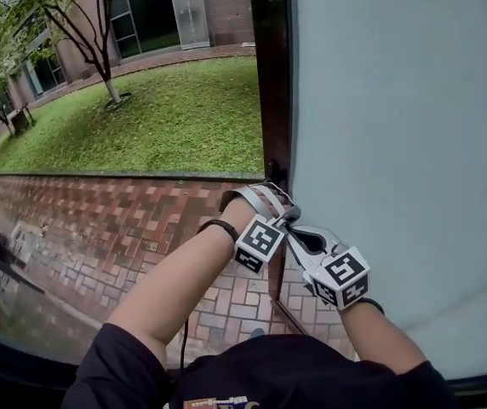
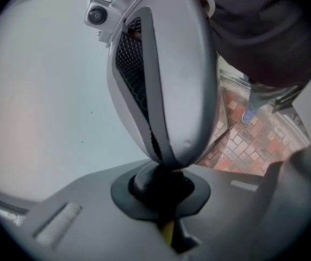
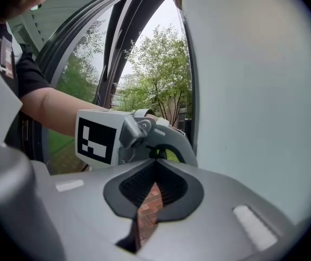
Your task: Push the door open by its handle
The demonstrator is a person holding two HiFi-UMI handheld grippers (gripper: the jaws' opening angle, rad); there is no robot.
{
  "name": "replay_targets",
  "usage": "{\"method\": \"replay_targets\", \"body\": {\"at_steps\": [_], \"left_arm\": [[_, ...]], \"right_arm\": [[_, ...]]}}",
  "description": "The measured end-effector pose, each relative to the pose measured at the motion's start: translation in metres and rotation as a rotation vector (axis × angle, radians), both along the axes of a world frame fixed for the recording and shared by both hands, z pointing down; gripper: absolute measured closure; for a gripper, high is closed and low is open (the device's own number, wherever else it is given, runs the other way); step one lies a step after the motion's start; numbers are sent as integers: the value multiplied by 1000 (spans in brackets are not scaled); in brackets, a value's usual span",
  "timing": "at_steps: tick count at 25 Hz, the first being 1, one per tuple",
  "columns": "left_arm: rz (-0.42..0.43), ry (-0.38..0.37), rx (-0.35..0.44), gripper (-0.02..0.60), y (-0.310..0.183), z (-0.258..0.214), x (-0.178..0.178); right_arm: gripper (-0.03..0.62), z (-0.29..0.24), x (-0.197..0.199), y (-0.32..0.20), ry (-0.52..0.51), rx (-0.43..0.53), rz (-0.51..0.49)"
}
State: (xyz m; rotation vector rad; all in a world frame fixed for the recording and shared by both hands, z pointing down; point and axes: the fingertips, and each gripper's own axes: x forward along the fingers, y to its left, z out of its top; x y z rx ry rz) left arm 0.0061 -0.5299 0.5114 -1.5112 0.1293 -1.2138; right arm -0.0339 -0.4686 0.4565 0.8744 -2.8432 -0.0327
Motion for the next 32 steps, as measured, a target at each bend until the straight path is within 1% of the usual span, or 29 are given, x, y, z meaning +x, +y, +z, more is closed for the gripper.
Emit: {"method": "replay_targets", "body": {"at_steps": [4,7,9,12,13,15,16,17,19,20,21,23,24,25,26,27,28,29,30,31,32], "left_arm": [[93,14,-23,580,-16,-10,43],[160,35,-25,581,-57,-11,76],[191,31,-39,581,-73,-8,94],[240,-22,-54,581,-82,-11,115],[254,-25,-53,581,-84,-15,123],[271,-5,-18,581,-92,-31,140],[273,23,3,580,-95,-39,146],[266,68,14,566,-97,-47,152],[216,193,9,517,-95,-62,162],[182,248,17,504,-98,-69,169],[155,290,35,494,-104,-74,176],[121,345,54,474,-114,-72,183],[103,372,59,450,-118,-71,179],[81,419,64,448,-122,-74,170],[55,504,51,470,-126,-82,157],[23,621,-9,555,-128,-88,140],[-17,745,-126,580,-127,-86,120],[-55,854,-290,581,-122,-74,100],[-83,940,-475,580,-114,-56,80],[-97,1014,-660,580,-104,-37,60],[-109,1089,-828,580,-93,-20,40]], "right_arm": [[592,-7,37,-27,-13,32,96],[592,-8,65,-70,-15,39,154],[592,-1,81,-86,-11,26,174],[592,8,100,-94,-2,6,196],[592,10,108,-97,-2,-4,202],[592,14,124,-107,2,-19,204],[592,15,130,-111,-2,-20,198],[592,17,134,-114,-13,-22,188],[592,20,140,-119,-32,-26,160],[592,20,145,-125,-33,-26,149],[592,21,151,-133,-30,-27,142],[592,32,158,-145,-27,-37,137],[592,37,159,-148,-28,-37,136],[593,41,160,-153,-28,-33,136],[592,44,160,-158,-22,-26,137],[592,46,159,-164,-11,-20,141],[592,49,159,-168,-1,-20,148],[592,51,159,-170,2,-26,157],[592,53,157,-168,-1,-33,166],[592,54,154,-165,-8,-40,171],[592,55,151,-161,-17,-48,171]]}}
